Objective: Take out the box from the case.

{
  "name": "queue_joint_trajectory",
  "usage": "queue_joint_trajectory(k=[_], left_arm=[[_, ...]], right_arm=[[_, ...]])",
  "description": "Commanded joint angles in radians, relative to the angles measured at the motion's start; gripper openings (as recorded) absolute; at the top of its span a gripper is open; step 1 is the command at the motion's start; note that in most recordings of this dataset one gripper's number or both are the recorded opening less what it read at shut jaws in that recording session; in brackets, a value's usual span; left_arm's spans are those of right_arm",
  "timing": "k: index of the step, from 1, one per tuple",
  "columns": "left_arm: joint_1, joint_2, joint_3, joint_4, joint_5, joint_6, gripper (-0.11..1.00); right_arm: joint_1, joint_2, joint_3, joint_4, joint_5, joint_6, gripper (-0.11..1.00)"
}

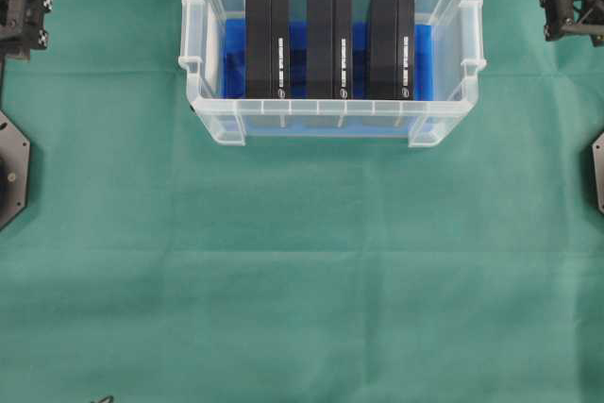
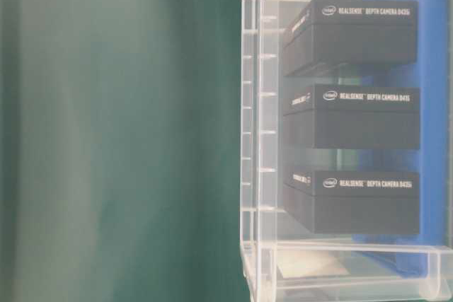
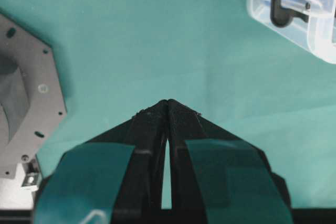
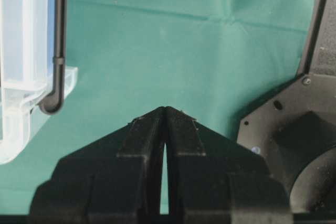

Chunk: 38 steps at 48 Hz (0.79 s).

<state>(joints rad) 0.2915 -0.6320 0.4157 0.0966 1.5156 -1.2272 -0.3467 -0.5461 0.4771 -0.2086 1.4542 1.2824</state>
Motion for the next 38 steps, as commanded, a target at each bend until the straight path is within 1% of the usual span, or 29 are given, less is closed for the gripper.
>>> queue_joint_trajectory(k=[1, 7, 10, 15, 17, 22, 29, 32, 35, 37, 38], left_arm=[[0.005, 0.000, -0.029, 0.003, -0.005, 0.002, 0.00], [0.005, 0.000, -0.028, 0.003, -0.014, 0.002, 0.00], [0.005, 0.000, -0.028, 0.002, -0.020, 0.002, 0.02], [0.005, 0.000, -0.028, 0.002, -0.028, 0.002, 0.07], [0.005, 0.000, -0.026, 0.002, -0.032, 0.003, 0.11], [0.003, -0.002, -0.023, 0.002, -0.032, 0.002, 0.31], [0.002, -0.005, -0.021, 0.002, -0.031, 0.003, 0.73], [0.002, -0.005, -0.021, 0.002, -0.031, 0.003, 0.87], [0.003, -0.005, -0.021, 0.002, -0.031, 0.003, 0.92], [0.003, -0.003, -0.021, 0.002, -0.031, 0.003, 0.92], [0.003, -0.005, -0.021, 0.002, -0.031, 0.003, 0.92]], right_arm=[[-0.003, -0.002, -0.018, -0.005, -0.006, -0.002, 0.01], [-0.003, -0.002, -0.014, -0.003, -0.006, -0.002, 0.01], [-0.003, -0.002, -0.014, -0.003, -0.009, -0.002, 0.01], [-0.003, -0.002, -0.012, -0.003, -0.015, 0.000, 0.01], [-0.003, -0.003, -0.012, -0.003, -0.021, 0.000, 0.01], [-0.003, -0.002, -0.011, 0.000, -0.046, 0.000, 0.01], [-0.003, -0.002, -0.002, 0.005, -0.063, 0.000, 0.01], [-0.003, -0.002, 0.002, 0.005, -0.063, -0.002, 0.02], [-0.003, -0.002, 0.005, -0.003, -0.063, -0.002, 0.07], [-0.003, -0.002, 0.009, -0.008, -0.063, 0.005, 0.15], [-0.003, -0.002, 0.012, -0.012, -0.063, 0.008, 0.22]])
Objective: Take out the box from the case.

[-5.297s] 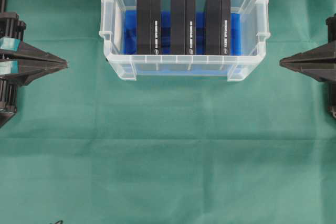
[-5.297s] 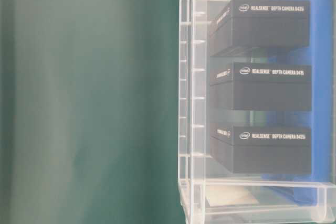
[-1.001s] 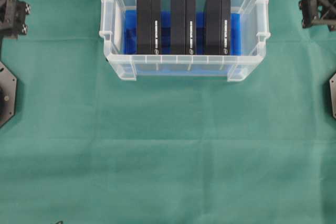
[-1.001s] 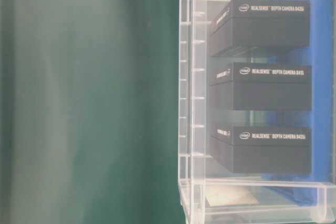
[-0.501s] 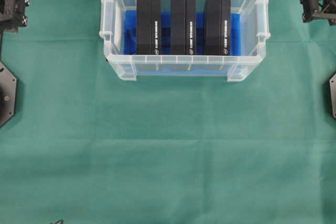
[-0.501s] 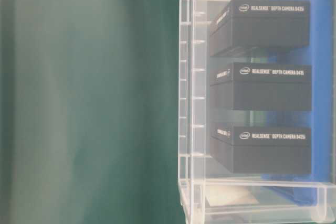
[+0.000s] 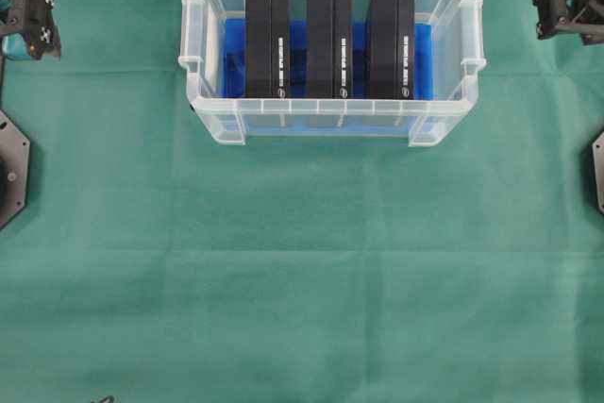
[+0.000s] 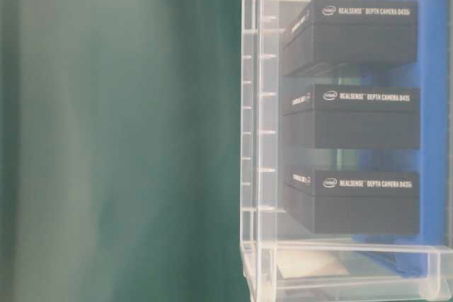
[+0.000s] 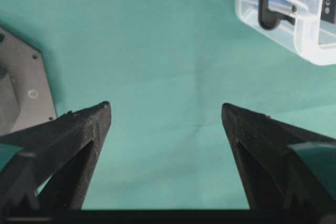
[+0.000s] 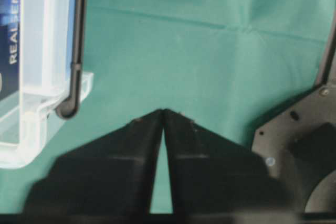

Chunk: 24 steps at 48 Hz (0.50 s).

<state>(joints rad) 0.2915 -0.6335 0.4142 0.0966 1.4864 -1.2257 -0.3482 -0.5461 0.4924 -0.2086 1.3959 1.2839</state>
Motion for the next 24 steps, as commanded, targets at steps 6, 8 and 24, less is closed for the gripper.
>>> queue_joint_trajectory(k=[6, 8, 24], left_arm=[[0.002, 0.003, -0.018, 0.002, -0.002, 0.000, 0.92], [0.003, 0.002, -0.018, 0.002, -0.002, 0.002, 0.92], [0.002, 0.003, -0.011, 0.002, -0.002, -0.003, 0.92]], right_arm=[[-0.002, -0.002, 0.008, -0.026, -0.003, 0.015, 0.60], [-0.002, -0.002, 0.008, -0.026, -0.003, 0.021, 0.72], [-0.002, 0.000, 0.009, -0.028, -0.002, 0.041, 0.96]])
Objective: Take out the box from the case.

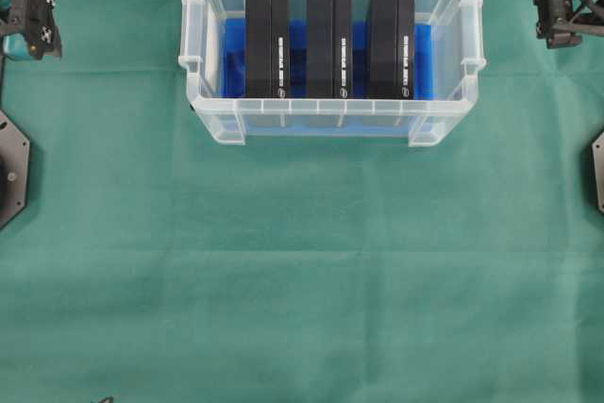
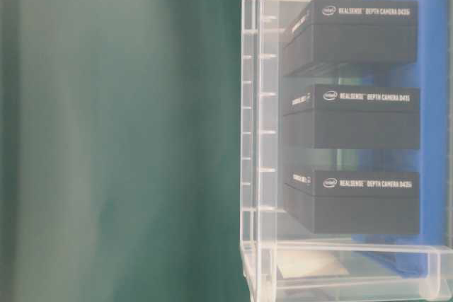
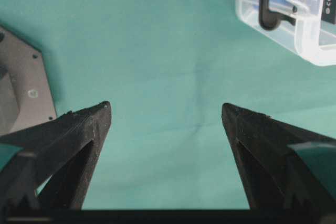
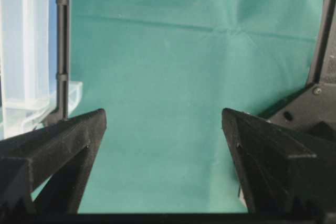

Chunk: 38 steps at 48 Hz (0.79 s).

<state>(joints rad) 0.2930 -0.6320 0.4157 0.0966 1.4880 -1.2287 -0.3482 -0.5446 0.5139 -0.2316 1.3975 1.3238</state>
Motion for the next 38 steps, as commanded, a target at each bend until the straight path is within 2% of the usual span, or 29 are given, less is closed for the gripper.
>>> queue_joint_trajectory(k=[1, 15, 38], left_arm=[[0.000, 0.000, -0.012, 0.002, -0.003, 0.002, 0.92], [0.000, 0.002, -0.012, 0.002, -0.003, 0.000, 0.92], [0.002, 0.000, -0.014, 0.002, -0.005, -0.005, 0.92]], right_arm=[[-0.002, -0.003, -0.012, -0.005, -0.002, 0.002, 0.96], [-0.002, -0.003, -0.017, -0.005, 0.008, 0.031, 0.96], [-0.002, -0.002, -0.020, -0.003, 0.008, 0.035, 0.95]])
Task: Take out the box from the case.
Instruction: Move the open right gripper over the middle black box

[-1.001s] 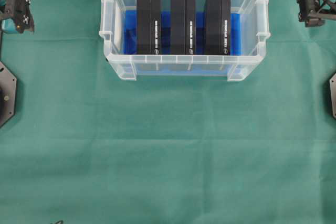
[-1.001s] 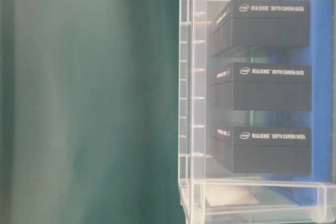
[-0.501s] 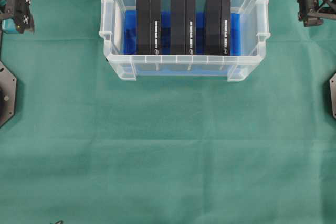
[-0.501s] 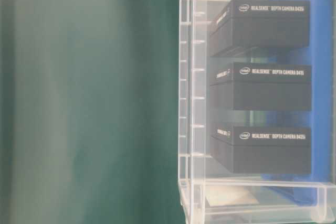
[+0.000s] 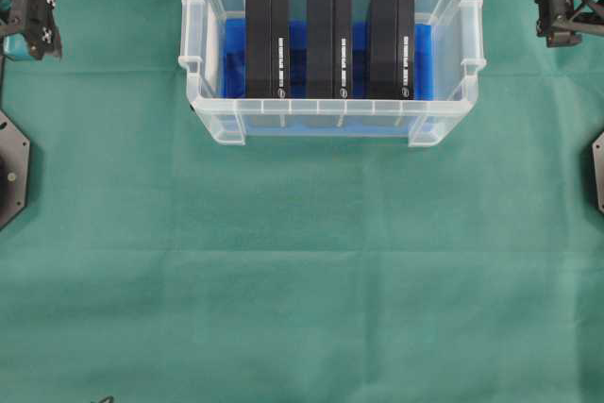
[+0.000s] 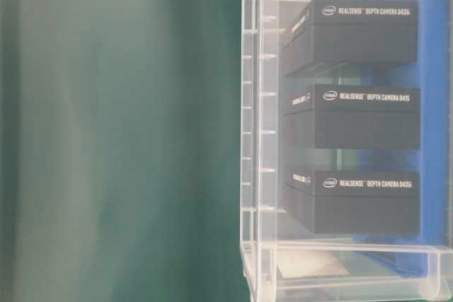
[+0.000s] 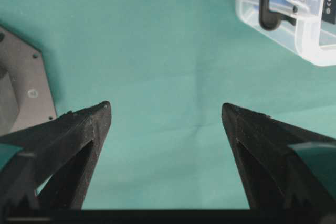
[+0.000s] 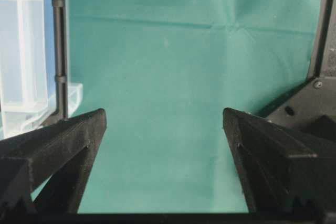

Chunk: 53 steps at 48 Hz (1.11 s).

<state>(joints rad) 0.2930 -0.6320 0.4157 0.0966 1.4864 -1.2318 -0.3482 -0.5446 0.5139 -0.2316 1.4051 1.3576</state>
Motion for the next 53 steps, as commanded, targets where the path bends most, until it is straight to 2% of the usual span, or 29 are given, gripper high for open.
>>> queue_joint_trajectory(k=[1, 17, 32, 41, 53], left_arm=[[0.002, 0.000, -0.012, 0.002, -0.003, -0.002, 0.92], [0.002, 0.002, -0.012, 0.002, -0.003, -0.003, 0.92], [0.002, 0.002, -0.012, 0.002, -0.003, -0.005, 0.92], [0.002, 0.002, -0.011, 0.003, -0.003, -0.005, 0.92], [0.003, 0.000, -0.005, 0.003, -0.003, 0.000, 0.92]], right_arm=[[-0.002, -0.002, -0.021, -0.003, 0.002, 0.002, 0.95], [0.000, 0.049, -0.060, -0.002, -0.003, 0.005, 0.95], [0.011, 0.158, -0.137, 0.018, -0.044, 0.008, 0.95], [0.040, 0.256, -0.218, 0.015, -0.078, 0.044, 0.95], [0.077, 0.390, -0.347, 0.014, -0.110, 0.048, 0.95]])
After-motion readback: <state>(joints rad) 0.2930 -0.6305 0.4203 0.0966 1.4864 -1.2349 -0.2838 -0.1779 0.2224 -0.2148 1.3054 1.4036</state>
